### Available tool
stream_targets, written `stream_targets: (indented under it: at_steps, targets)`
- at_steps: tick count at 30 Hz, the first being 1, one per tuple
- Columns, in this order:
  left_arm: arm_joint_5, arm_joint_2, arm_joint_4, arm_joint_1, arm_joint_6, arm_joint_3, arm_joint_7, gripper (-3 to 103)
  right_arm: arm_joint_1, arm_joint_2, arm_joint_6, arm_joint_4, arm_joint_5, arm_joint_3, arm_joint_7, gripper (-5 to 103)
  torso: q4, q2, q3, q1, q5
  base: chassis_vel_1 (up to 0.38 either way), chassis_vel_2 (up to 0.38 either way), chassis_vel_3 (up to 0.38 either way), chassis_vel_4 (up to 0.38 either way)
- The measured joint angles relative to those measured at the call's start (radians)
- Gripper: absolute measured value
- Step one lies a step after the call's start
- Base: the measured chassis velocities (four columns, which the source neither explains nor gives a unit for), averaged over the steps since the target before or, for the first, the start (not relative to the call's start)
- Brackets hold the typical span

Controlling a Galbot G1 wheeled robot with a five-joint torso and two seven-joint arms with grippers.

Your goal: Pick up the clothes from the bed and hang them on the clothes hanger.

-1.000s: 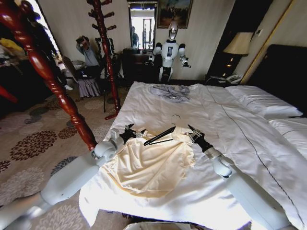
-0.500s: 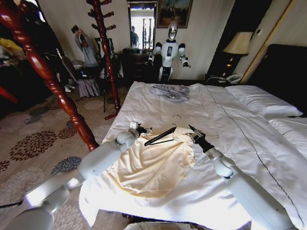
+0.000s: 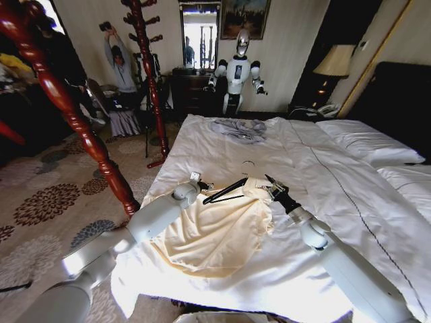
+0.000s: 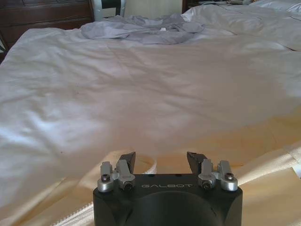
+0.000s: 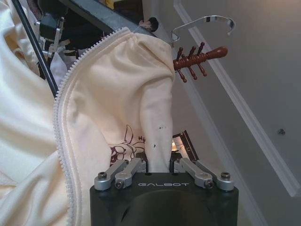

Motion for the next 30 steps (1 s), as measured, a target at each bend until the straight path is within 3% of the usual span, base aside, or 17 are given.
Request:
stream_targets:
  at_steps: [7, 11, 14, 17, 20, 23, 26, 27, 30]
  targets:
    - [0.004, -0.017, 0.022, 0.002, 0.001, 0.015, 0.001, 39, 0.009, -0.007, 0.001, -0.004, 0.002, -0.002, 0.003, 20, -0.0001, 0.0, 0.0, 0.0, 0.0, 0.0, 0.0, 0.0, 0.0]
    - [0.008, -0.005, 0.016, 0.012, -0.001, 0.019, -0.009, 19, 0.014, -0.016, 0.001, -0.006, 0.005, -0.002, 0.005, 20, 0.0001, 0.0, 0.0, 0.0, -0.0001, 0.0, 0.0, 0.0, 0.0]
    - [0.014, -0.001, 0.013, 0.013, -0.001, 0.017, -0.015, 17, 0.014, -0.017, 0.002, -0.008, 0.005, -0.002, 0.006, 20, 0.0, 0.0, 0.0, 0.0, 0.0, 0.0, 0.0, 0.0, 0.0]
    - [0.019, 0.005, 0.006, 0.01, 0.007, 0.016, -0.028, 33, 0.015, -0.017, 0.002, -0.009, 0.005, -0.002, 0.006, 20, 0.0, 0.0, 0.0, 0.0, -0.0001, 0.0, 0.0, 0.0, 0.0]
    - [0.02, 0.011, -0.003, 0.006, 0.023, 0.019, -0.037, 39, 0.017, -0.017, 0.003, -0.009, 0.005, -0.002, 0.007, 20, 0.0, 0.0, 0.0, 0.0, 0.0, 0.0, 0.0, 0.0, 0.0]
    - [0.023, 0.019, -0.009, 0.007, 0.039, 0.025, -0.046, 56, 0.022, -0.017, 0.003, -0.009, 0.007, -0.003, 0.007, 20, 0.0, 0.0, 0.0, 0.0, -0.0001, 0.0, 0.0, 0.0, 0.0]
    - [0.024, 0.022, -0.01, 0.01, 0.04, 0.026, -0.048, 56, 0.023, -0.017, 0.003, -0.009, 0.009, -0.003, 0.007, 20, 0.0, 0.0, 0.0, 0.0, 0.0, 0.0, 0.0, 0.0, 0.0]
    - [0.025, 0.027, -0.01, 0.015, 0.038, 0.025, -0.048, 66, 0.023, -0.02, 0.003, -0.009, 0.011, -0.003, 0.007, 20, 0.0001, 0.0, 0.0, 0.0, -0.0001, 0.0, 0.0, 0.0, 0.0]
    - [0.025, 0.033, -0.011, 0.022, 0.026, 0.02, -0.047, 78, 0.022, -0.023, 0.003, -0.008, 0.013, -0.003, 0.008, 20, 0.0, 0.0, 0.0, 0.0, -0.0001, 0.0, 0.0, 0.0, 0.0]
